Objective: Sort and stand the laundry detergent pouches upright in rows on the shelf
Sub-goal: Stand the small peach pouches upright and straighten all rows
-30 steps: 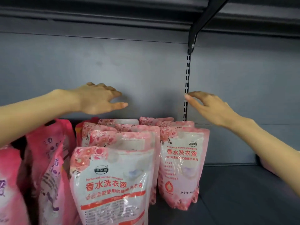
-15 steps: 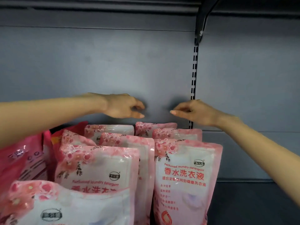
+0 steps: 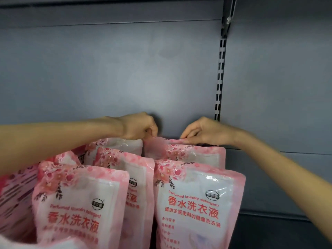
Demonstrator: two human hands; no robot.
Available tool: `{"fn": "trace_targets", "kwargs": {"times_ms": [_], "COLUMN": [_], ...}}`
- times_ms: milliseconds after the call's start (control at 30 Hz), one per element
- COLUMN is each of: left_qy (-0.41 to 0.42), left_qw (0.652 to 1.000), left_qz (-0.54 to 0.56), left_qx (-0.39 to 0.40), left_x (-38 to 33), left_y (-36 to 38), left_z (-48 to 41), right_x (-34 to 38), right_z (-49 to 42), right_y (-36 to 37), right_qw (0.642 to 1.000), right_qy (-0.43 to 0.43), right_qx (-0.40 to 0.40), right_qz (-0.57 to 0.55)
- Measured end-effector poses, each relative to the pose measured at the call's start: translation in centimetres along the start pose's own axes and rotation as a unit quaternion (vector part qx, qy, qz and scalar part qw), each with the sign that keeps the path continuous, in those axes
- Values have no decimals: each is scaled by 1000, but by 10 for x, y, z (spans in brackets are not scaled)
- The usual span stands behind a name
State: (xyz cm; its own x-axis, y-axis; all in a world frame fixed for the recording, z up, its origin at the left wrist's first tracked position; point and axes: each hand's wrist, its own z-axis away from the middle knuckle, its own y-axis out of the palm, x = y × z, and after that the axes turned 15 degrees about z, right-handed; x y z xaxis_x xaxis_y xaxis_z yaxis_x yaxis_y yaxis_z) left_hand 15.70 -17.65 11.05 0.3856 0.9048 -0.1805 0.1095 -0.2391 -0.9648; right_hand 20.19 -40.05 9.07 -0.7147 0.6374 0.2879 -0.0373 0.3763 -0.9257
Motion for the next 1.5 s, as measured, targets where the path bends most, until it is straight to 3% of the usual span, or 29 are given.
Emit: {"fn": "trace_targets", "kwargs": {"times_ms": [167, 400, 700, 900, 1133, 1500], "left_qy": [-38, -105, -104, -78, -35, 41], "left_qw": [998, 980, 983, 989, 992, 997], "left_qz": [47, 85, 111, 124, 120, 65], "left_qx": [33, 144, 105, 23, 3, -10], "left_x": [8, 44, 42, 14, -5, -27], "left_y": [-13, -25, -31, -49, -49, -14], "left_z": [9, 44, 39, 28, 8, -19], "right_x": [22, 17, 12, 1, -20, -46], "right_z": [-23, -27, -21, -8, 27, 66], "right_y": [16, 13, 12, -11, -44, -15], "right_qw": [997, 995, 991, 976, 962, 960], "right_qy": [-30, -36, -41, -28, 25, 84], "right_qx": [3, 5, -54, -136, -223, -246], "right_qz": [70, 98, 118, 169, 159, 109]}}
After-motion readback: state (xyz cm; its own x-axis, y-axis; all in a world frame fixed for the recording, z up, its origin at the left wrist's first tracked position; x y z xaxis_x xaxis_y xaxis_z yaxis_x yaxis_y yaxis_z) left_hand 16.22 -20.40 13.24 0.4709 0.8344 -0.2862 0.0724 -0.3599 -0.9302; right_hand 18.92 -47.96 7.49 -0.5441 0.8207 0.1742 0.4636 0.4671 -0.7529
